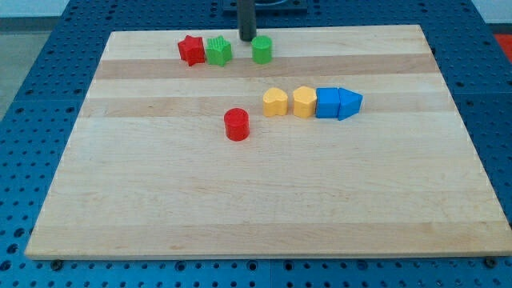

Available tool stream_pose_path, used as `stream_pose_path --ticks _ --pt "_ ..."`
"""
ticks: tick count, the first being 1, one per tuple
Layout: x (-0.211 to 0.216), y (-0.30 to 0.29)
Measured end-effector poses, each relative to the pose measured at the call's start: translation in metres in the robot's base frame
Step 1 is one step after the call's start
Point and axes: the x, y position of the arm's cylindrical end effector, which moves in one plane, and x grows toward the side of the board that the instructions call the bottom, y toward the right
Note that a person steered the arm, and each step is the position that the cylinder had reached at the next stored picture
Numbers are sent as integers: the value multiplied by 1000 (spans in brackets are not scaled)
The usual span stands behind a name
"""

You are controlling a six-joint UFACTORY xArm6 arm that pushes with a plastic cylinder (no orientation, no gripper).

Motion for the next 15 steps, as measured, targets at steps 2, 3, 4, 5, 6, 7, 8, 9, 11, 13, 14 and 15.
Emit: stream_pose_path --ticks 2,3,4,5,6,7,8,9,11,13,14,15 --pt "14 23" --pt "32 25" --pt "32 34" --pt "35 65" --pt "53 81" --pt "73 81" --pt "74 75" --pt "74 66" --pt "74 38" --pt "74 22" --pt "74 15" --pt "74 13"
